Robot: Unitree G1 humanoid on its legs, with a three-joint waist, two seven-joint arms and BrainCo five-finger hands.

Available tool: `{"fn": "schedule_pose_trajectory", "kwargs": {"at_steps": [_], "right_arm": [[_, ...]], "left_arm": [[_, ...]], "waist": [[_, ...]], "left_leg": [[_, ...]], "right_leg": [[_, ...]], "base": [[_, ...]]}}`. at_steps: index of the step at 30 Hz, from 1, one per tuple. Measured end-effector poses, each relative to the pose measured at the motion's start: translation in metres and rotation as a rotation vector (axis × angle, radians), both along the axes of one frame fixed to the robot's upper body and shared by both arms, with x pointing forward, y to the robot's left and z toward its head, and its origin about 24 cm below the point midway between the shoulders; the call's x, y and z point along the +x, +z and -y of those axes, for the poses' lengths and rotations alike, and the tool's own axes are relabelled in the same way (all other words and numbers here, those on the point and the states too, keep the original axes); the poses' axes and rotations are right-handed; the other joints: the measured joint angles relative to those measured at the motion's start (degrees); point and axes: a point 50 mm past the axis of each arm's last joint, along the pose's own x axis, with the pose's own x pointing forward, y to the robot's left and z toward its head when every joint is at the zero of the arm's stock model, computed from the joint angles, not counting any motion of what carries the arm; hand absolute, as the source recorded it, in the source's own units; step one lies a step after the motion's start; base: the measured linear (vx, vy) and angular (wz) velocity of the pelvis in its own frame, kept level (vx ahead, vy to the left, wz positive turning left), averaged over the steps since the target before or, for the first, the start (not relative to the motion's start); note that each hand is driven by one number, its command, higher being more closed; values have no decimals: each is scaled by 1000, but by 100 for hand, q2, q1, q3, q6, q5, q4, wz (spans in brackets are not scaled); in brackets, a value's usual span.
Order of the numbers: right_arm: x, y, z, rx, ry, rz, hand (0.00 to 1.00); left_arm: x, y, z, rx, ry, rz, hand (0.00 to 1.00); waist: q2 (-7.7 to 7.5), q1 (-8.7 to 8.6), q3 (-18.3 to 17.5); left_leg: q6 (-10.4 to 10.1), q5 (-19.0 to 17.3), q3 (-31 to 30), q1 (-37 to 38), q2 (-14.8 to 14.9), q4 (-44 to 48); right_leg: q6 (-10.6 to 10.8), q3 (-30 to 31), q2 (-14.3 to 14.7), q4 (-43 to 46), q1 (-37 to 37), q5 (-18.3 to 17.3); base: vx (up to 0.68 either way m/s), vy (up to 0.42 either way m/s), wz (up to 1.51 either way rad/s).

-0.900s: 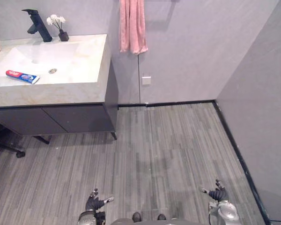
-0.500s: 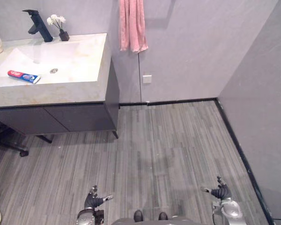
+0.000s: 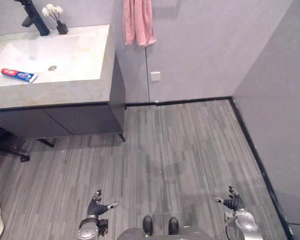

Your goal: Organize washtable

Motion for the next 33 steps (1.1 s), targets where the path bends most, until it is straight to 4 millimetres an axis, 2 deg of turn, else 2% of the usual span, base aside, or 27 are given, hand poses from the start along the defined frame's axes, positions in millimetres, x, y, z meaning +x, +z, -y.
{"fn": "schedule_pose_trajectory", "kwargs": {"at_steps": [1,3,4,5,6,8,9,10,11,12,13,14,15,16,17,18,19,20,21,22,24,26,29,30,31,32,33], "right_arm": [[3,1,-1,5,-2,9,0],[7,2,-3,14,-4,20,0],[8,2,-5,18,-2,22,0],[8,3,-9,24,6,32,0],[8,3,-10,24,8,37,0],[12,8,-12,18,25,61,0],[15,9,-12,15,29,69,0],[19,12,-11,8,40,80,0],[24,15,-9,-2,48,90,0],[27,19,-5,-17,53,102,0],[27,20,-3,-23,52,106,0],[25,21,-2,-29,43,111,0],[19,19,-1,-31,38,101,0],[20,20,2,-39,33,97,0],[24,21,0,-35,32,111,0],[31,26,-2,-28,34,140,0],[34,28,-4,-25,43,157,0],[34,27,-6,-22,50,153,0],[33,25,-12,-13,72,147,0],[34,24,-20,4,85,151,0],[37,24,-26,24,84,170,0],[41,26,-27,27,85,178,0],[39,23,-24,32,59,163,0],[36,21,-20,33,36,152,0],[34,21,-15,17,24,150,0],[32,17,-19,27,15,131,0],[33,18,-20,28,19,134,0]], "left_arm": [[4,3,0,-1,3,23,0],[7,6,1,0,0,40,0],[9,7,1,1,-2,49,0],[13,11,1,11,-14,68,0],[15,12,1,15,-17,74,0],[24,16,2,26,-34,96,0],[26,17,2,26,-37,101,0],[31,19,3,26,-40,115,0],[36,21,5,24,-42,127,0],[44,25,8,21,-50,150,0],[49,27,9,24,-55,163,0],[51,29,8,33,-54,172,0],[50,29,7,37,-55,169,0],[51,27,12,21,-51,164,0],[51,27,12,20,-54,167,0],[53,27,15,13,-59,171,0],[53,26,19,-2,-60,171,0],[52,25,22,-10,-60,167,0],[48,23,24,-22,-60,162,0],[47,23,24,-29,-66,158,0],[47,24,25,-36,-64,167,0],[49,27,25,-40,-59,186,0],[48,27,25,-42,-55,185,0],[48,27,27,-46,-52,184,0],[46,26,28,-48,-50,180,0],[45,24,23,-32,-32,169,0],[47,26,22,-29,-24,174,0]], "waist": [[7,8,0],[30,8,10],[41,4,18],[30,-25,31],[18,-34,41],[-6,-50,147],[10,-49,179],[53,-100,236],[170,-163,295],[307,-195,377],[311,-200,380],[204,-202,360],[47,-249,329],[200,-291,338],[186,-317,319],[154,-355,298],[161,-355,331],[156,-354,341],[143,-296,376],[99,-229,403],[10,-57,446],[-41,27,487],[-148,140,565],[-154,167,566],[39,165,470],[-107,185,439],[-134,144,414]], "left_leg": [[28,-170,62,-93,8,194],[95,-435,150,-159,7,476],[134,-552,184,-158,8,564],[188,-667,158,-8,-32,672],[218,-693,135,60,-53,687],[311,-916,50,441,-105,677],[317,-962,-10,546,-102,660],[323,-969,-129,806,-37,475],[322,-968,-193,969,99,335],[315,-965,-298,1115,279,264],[238,-947,-337,1147,319,272],[-35,-961,-393,1230,304,292],[-295,-1115,-476,1465,279,347],[-430,-1136,-501,1491,457,485],[-617,-1024,-485,1384,511,659],[-873,-711,-477,1164,493,1112],[-724,-237,-477,833,505,1962],[-686,120,-467,659,527,2512],[-677,327,-425,273,733,3731],[-397,135,-197,-109,973,4805],[-153,-91,159,-681,1203,5554],[-131,-308,346,-1352,1213,5463],[-199,-461,529,-2027,853,3871],[-376,-293,461,-2059,621,2661],[-360,342,346,-2040,551,1392],[-6,649,333,-2052,405,1583],[68,517,329,-2054,324,1620]], "right_leg": [[41,56,-14,310,-163,-185],[287,48,-98,1139,-517,-503],[438,22,-136,1783,-778,-627],[546,-30,-251,2899,-1179,-732],[594,-86,-313,3321,-1369,-764],[464,-301,-517,4217,-1693,-1066],[412,-396,-541,4271,-1766,-1156],[236,-579,-569,4165,-1944,-1272],[175,-730,-500,3934,-2122,-1290],[123,-829,-364,3491,-2408,-1200],[134,-852,-321,3146,-2552,-1024],[64,-790,-316,2329,-2626,-386],[-277,-742,-424,2029,-2606,658],[-373,-953,-356,2333,-2614,436],[-406,-980,-364,2379,-2599,287],[-414,-1012,-380,2352,-2506,92],[-421,-1042,-361,2159,-2176,-62],[-427,-1043,-332,1985,-1921,-106],[-446,-1033,-236,1568,-1314,-128],[-487,-991,-138,1206,-706,-154],[-513,-805,-92,776,-54,-199],[-431,-687,-151,429,376,-283],[-178,-549,-444,224,930,-513],[-52,-531,-538,189,1097,-605],[86,-439,-473,160,1219,-765],[221,-309,-632,274,1295,-987],[220,-291,-715,423,1224,-984]], "base": [[198,67,-30],[150,60,-29],[210,85,-16],[267,82,-4],[385,75,13],[390,30,10],[317,8,16],[357,-19,28],[551,-71,42],[470,-68,42],[489,-94,51],[588,-144,62],[713,-162,56],[609,-150,43],[581,-170,24],[689,-234,27],[692,-240,23],[457,-148,16],[547,-142,8],[532,-125,-5],[526,-84,-29],[429,1,-28],[447,107,-29],[600,227,-33],[606,249,-41],[620,268,-19],[401,179,-4]]}}
